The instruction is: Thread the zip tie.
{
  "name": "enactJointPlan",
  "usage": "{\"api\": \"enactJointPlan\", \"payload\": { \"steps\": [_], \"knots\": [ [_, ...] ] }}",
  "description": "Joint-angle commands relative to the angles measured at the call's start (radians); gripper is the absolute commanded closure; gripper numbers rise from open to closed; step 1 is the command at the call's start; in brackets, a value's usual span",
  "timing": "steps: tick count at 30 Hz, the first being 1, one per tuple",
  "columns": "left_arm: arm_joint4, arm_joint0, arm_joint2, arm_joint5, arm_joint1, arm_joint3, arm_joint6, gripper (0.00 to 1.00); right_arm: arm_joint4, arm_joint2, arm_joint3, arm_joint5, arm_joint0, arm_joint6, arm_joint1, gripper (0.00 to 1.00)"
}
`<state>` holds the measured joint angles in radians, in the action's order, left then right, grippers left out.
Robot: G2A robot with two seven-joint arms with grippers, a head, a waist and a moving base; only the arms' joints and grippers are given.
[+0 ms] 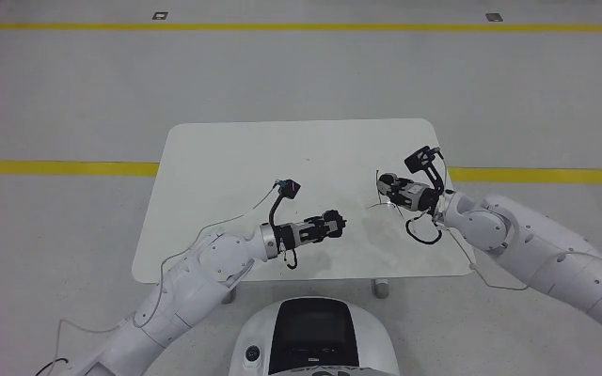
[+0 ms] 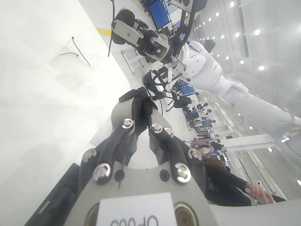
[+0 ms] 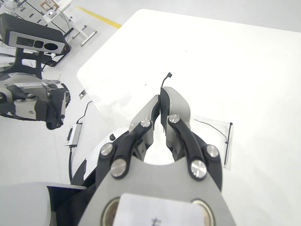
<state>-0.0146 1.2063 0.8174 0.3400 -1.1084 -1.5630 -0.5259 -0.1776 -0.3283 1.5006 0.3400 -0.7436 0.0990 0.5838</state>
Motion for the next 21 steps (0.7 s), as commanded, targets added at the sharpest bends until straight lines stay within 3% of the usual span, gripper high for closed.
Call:
{"api": "enactJointPlan", "payload": {
  "steps": [1, 17, 21],
  "knots": [
    [0.000, 0.000, 0.000, 0.000, 0.000, 0.000, 0.000, 1.00, 0.000, 0.000, 0.000, 0.000, 0.000, 0.000, 0.000, 1.00],
    [0.000, 0.000, 0.000, 0.000, 0.000, 0.000, 0.000, 1.00, 0.000, 0.000, 0.000, 0.000, 0.000, 0.000, 0.000, 1.00],
    [0.000, 0.000, 0.000, 0.000, 0.000, 0.000, 0.000, 1.00, 0.034, -0.007, -0.030, 0.000, -0.048, -0.077, 0.019, 1.00]
  ]
}}
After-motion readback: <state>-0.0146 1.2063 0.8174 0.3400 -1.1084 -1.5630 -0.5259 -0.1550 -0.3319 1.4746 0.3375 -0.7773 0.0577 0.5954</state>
